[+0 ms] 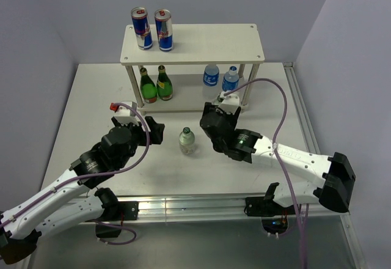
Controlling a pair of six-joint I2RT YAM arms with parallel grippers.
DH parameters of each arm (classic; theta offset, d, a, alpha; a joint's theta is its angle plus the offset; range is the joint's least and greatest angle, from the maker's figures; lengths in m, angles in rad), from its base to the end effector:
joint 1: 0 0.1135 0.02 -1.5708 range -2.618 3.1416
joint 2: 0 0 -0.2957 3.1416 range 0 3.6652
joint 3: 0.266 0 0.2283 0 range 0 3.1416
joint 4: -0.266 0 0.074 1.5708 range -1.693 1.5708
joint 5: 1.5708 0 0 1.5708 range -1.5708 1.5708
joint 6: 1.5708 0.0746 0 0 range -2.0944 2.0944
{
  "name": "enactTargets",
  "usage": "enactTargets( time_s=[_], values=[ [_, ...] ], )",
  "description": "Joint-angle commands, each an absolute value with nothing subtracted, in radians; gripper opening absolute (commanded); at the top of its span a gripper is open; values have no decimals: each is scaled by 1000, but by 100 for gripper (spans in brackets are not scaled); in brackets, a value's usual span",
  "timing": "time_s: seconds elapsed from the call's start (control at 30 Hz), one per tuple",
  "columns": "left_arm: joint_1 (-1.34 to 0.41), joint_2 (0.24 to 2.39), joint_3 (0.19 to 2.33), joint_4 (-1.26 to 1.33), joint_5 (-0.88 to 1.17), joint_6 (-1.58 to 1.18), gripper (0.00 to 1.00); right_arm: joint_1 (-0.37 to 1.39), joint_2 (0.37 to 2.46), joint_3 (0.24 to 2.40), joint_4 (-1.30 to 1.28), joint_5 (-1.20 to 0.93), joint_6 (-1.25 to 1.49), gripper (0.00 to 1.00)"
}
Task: Place and organize the beverage onto the shelf
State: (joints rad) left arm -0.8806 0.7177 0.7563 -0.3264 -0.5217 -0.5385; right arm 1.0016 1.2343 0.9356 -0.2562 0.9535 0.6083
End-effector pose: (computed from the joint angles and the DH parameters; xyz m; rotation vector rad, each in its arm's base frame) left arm 0.1229 -0.0905 0.3371 -0.0476 1.8496 -0.5155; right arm 0.1861 0.1779 0.3234 0.1566 1.8749 0.0782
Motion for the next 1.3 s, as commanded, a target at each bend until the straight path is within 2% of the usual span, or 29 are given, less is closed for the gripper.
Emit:
enactTargets(
  time_s=[0.0,0.63,1.27],
  values=[
    [-885,712,759,-307,-540,-540,99,1008,1164,1083,-212,1052,510,0],
    [-888,701,756,-301,-537,-534,99,994,1242,1520,-221,1026,206,0],
    [-937,701,758,-321,-598,-534,99,821,1502,1894,-201,887,112,0]
  ],
)
